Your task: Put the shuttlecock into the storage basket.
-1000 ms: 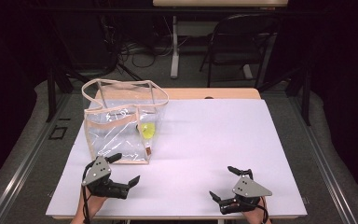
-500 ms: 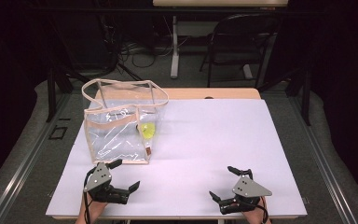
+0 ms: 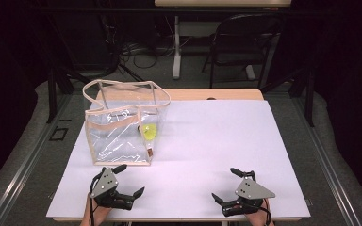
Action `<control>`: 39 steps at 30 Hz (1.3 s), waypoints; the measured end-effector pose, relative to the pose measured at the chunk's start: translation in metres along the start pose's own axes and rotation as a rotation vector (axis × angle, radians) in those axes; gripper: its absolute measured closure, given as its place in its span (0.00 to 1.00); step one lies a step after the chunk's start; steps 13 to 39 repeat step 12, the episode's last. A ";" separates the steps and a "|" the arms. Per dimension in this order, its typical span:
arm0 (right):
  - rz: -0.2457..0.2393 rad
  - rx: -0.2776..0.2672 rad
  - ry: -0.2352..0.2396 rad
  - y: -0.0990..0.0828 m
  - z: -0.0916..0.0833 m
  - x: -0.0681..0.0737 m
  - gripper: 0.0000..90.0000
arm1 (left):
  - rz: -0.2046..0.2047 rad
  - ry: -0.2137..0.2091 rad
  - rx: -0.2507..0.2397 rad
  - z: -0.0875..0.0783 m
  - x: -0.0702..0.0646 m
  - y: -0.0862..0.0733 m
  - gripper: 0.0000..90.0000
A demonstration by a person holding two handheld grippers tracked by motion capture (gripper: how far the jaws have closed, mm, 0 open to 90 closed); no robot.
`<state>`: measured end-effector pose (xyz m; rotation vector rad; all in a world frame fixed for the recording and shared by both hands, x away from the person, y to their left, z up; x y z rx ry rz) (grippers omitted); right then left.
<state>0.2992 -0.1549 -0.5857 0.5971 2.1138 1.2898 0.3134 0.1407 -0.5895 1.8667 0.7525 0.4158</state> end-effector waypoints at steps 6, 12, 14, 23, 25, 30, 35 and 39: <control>0.000 0.000 0.003 0.000 0.001 0.000 0.00 | -0.003 0.001 0.001 0.000 0.001 -0.002 0.00; -0.001 0.001 0.002 0.000 0.001 0.000 0.00 | -0.005 -0.008 0.007 0.001 0.000 -0.003 0.00; -0.001 0.001 0.002 0.000 0.001 0.000 0.00 | -0.005 -0.008 0.007 0.001 0.000 -0.003 0.00; -0.001 0.001 0.002 0.000 0.001 0.000 0.00 | -0.005 -0.008 0.007 0.001 0.000 -0.003 0.00; -0.001 0.001 0.002 0.000 0.001 0.000 0.00 | -0.005 -0.008 0.007 0.001 0.000 -0.003 0.00; -0.001 0.001 0.002 0.000 0.001 0.000 0.00 | -0.005 -0.008 0.007 0.001 0.000 -0.003 0.00; -0.001 0.001 0.002 0.000 0.001 0.000 0.00 | -0.005 -0.008 0.007 0.001 0.000 -0.003 0.00; -0.001 0.001 0.002 0.000 0.001 0.000 0.00 | -0.005 -0.008 0.007 0.001 0.000 -0.003 0.00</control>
Point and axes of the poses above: each handheld gripper's, and its own axes: z roughly forward along the jaws, y roughly out of its top, x roughly to its left, the point moved 10 cm from there along z, roughly forward along the jaws, and after that the axes turned 5 degrees about -z, right-handed, at the moved point
